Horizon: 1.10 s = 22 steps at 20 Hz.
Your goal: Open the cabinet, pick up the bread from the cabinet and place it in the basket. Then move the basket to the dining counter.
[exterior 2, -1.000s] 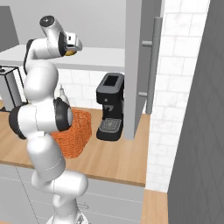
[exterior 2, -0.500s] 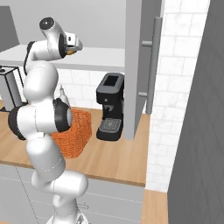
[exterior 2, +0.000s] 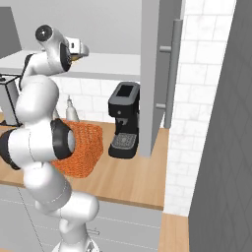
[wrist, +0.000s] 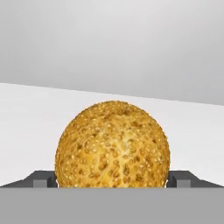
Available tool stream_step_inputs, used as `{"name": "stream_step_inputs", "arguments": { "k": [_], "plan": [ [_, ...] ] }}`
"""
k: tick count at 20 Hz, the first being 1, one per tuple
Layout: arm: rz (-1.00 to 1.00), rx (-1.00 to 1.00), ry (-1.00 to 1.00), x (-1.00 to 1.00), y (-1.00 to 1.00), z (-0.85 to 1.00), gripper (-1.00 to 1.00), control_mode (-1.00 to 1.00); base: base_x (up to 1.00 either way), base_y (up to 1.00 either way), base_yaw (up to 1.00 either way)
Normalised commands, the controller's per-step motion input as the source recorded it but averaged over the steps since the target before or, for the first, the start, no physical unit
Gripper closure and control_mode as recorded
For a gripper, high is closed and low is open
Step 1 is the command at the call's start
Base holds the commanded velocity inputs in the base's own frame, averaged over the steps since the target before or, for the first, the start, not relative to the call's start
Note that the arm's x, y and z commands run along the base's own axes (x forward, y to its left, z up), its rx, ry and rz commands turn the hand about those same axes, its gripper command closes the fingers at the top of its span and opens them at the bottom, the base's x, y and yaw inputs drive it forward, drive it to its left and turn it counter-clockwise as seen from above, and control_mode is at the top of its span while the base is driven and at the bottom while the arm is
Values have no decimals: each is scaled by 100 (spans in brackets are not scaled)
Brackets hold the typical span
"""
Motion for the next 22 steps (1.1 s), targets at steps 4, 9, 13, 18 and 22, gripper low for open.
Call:
{"name": "stream_step_inputs", "arguments": {
  "k": [4,9,13,18,22],
  "plan": [
    [0,1,0,-90,-1,0,100,-100,0,0,0],
    [0,2,-2,-100,1,45,100,-100,0,0,0],
    [0,6,0,-100,2,58,100,-100,0,0,0],
    [0,3,6,-100,8,22,100,-100,0,0,0],
    [0,4,2,-100,0,-2,100,-100,0,0,0]
  ]
}}
